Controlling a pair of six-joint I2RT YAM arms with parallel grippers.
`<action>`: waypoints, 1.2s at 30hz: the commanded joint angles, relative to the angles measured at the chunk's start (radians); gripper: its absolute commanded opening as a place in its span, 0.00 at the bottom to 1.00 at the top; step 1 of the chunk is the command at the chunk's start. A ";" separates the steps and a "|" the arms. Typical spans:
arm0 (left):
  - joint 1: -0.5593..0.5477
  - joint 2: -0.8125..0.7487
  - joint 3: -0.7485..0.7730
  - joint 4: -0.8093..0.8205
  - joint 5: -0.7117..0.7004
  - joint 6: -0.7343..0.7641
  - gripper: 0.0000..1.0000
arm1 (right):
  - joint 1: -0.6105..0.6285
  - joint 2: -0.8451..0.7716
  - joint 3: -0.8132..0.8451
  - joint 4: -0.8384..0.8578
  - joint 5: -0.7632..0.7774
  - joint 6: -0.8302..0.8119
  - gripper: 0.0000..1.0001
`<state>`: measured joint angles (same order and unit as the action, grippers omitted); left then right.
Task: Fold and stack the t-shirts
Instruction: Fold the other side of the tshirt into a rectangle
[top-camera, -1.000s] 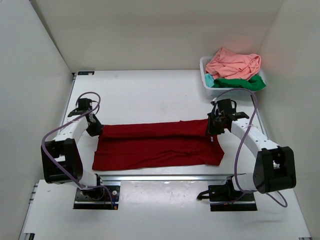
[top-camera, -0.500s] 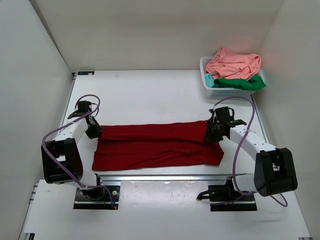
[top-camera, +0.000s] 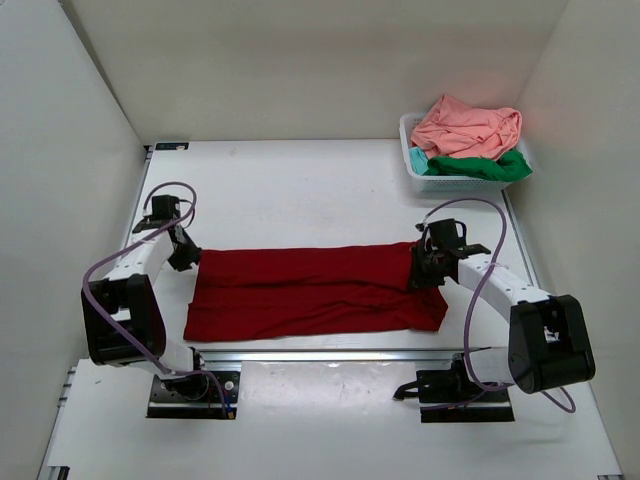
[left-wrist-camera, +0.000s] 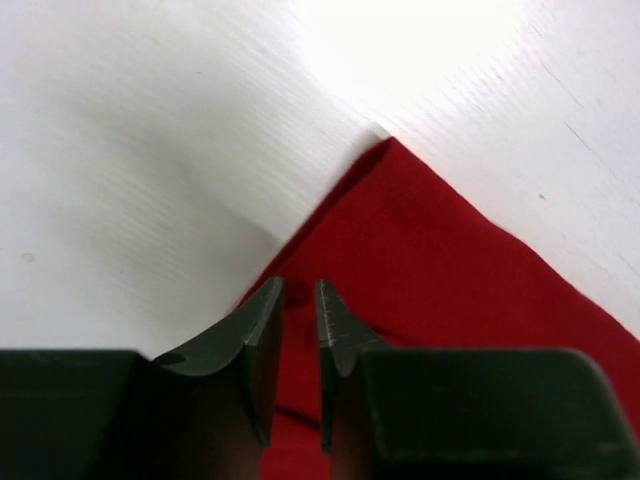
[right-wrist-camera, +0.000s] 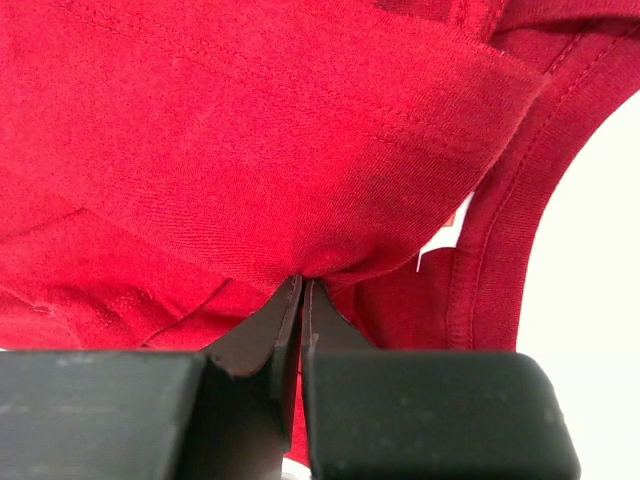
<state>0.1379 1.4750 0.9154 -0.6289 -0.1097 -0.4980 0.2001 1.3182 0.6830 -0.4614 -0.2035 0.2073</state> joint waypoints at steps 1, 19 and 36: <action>0.006 -0.067 -0.007 -0.014 -0.067 -0.014 0.31 | -0.010 -0.023 -0.014 0.017 -0.007 -0.025 0.00; -0.184 0.020 0.077 0.136 0.203 -0.065 0.39 | -0.016 -0.148 -0.051 -0.072 -0.051 -0.013 0.34; -0.319 0.038 -0.030 0.028 0.200 -0.056 0.34 | -0.025 -0.096 0.062 -0.051 -0.042 -0.002 0.38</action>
<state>-0.1806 1.5978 0.9058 -0.5552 0.0837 -0.5655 0.1818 1.2110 0.7017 -0.5385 -0.2443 0.2062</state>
